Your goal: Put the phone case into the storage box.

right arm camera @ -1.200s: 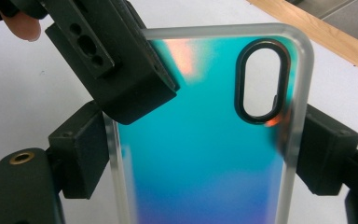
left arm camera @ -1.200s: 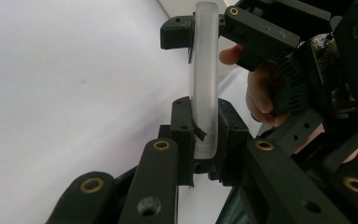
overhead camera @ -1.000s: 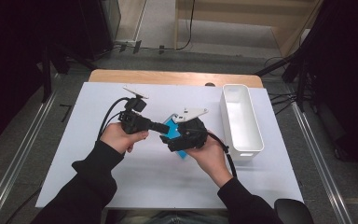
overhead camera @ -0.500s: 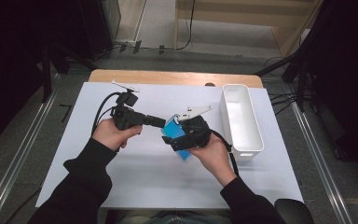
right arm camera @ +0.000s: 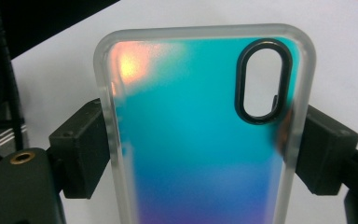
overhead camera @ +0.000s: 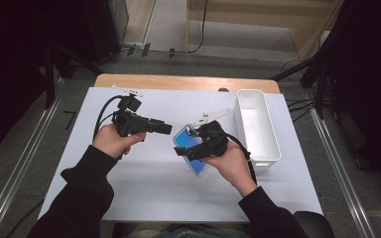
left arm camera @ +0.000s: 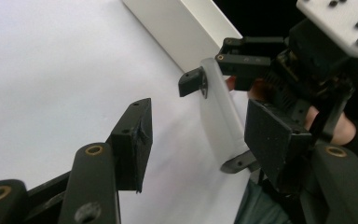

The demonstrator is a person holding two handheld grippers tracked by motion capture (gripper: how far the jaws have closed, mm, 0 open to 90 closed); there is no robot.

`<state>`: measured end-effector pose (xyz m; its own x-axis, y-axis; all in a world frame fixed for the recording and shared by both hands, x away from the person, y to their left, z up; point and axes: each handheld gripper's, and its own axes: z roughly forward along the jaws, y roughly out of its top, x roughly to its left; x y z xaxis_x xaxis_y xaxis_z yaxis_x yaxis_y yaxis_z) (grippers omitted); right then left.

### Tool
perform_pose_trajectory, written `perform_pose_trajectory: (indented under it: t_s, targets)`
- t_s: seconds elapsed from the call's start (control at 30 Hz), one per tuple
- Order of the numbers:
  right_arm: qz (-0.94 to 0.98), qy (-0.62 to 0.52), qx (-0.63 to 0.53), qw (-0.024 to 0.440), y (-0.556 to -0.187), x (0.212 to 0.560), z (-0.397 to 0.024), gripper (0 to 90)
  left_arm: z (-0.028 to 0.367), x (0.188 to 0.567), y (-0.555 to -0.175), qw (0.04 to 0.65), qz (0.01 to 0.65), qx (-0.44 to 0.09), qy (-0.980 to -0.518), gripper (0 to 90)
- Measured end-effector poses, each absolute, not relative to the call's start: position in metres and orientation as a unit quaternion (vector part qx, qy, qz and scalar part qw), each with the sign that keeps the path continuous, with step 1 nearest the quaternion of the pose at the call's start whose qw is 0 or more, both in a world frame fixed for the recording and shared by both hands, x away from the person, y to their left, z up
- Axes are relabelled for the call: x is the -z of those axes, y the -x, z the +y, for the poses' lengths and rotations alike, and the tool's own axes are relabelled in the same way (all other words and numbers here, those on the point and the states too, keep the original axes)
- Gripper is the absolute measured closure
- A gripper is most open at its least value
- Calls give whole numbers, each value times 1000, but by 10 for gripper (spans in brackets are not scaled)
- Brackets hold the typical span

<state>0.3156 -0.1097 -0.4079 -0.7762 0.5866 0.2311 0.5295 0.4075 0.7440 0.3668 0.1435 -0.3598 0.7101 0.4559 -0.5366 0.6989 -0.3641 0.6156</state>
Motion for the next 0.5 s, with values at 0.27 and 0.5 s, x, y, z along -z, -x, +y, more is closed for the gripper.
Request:
perform_pose_trajectory:
  t_s: [0.27,0.5]
  targets:
    - [832,-324,-449,-26,-318,408,-118,153,147,364,-367,433,338,116,-828,382]
    - [830,-324,-452,-31,-319,407,-125,153,152,369,-367,435,330,97,-833,381]
